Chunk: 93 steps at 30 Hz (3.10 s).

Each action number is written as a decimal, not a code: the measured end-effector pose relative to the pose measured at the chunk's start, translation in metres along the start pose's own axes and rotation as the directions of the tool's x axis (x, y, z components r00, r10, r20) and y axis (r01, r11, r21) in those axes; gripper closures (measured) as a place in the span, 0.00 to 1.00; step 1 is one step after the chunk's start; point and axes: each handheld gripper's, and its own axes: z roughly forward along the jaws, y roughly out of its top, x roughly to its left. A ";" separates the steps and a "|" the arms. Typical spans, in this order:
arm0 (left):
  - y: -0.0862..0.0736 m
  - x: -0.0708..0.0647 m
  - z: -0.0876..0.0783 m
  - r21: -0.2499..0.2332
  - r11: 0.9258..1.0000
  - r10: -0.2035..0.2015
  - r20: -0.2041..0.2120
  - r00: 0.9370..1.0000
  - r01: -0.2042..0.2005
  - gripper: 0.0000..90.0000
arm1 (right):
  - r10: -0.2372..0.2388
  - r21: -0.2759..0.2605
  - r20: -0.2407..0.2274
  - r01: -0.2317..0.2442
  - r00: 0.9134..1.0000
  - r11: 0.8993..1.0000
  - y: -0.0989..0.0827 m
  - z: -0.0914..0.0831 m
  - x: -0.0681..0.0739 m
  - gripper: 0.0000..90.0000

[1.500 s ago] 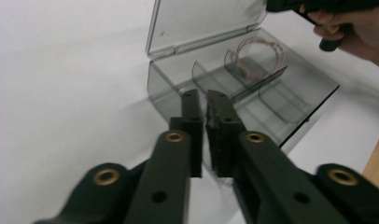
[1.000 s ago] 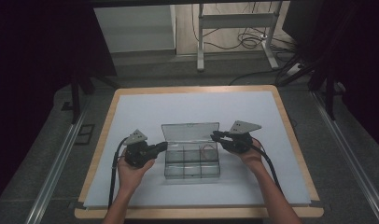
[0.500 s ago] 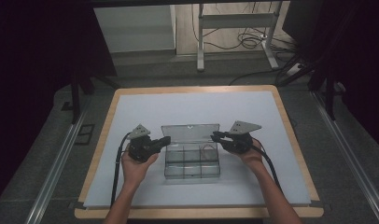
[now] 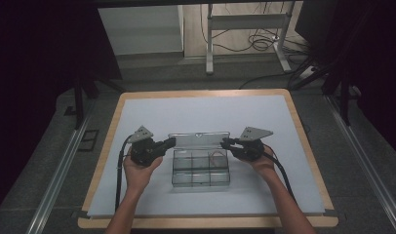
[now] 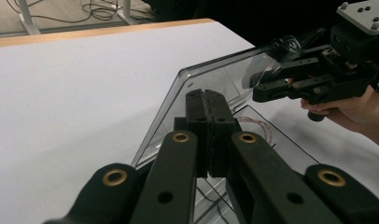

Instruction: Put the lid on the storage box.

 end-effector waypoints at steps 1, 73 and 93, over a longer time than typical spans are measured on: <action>0.000 0.000 0.000 0.001 1.000 0.000 -0.002 1.000 0.000 1.00 | 0.000 -0.001 -0.001 0.000 1.000 1.000 0.000 0.000 0.000 0.81; -0.019 -0.008 -0.004 0.017 1.000 0.011 0.018 1.000 -0.012 1.00 | 0.168 0.044 0.080 -0.172 0.983 0.984 -0.024 -0.055 0.021 0.54; -0.026 -0.011 -0.006 0.013 1.000 0.007 0.029 1.000 -0.008 1.00 | 0.195 0.094 0.148 -0.210 0.970 0.973 -0.042 -0.069 0.027 0.45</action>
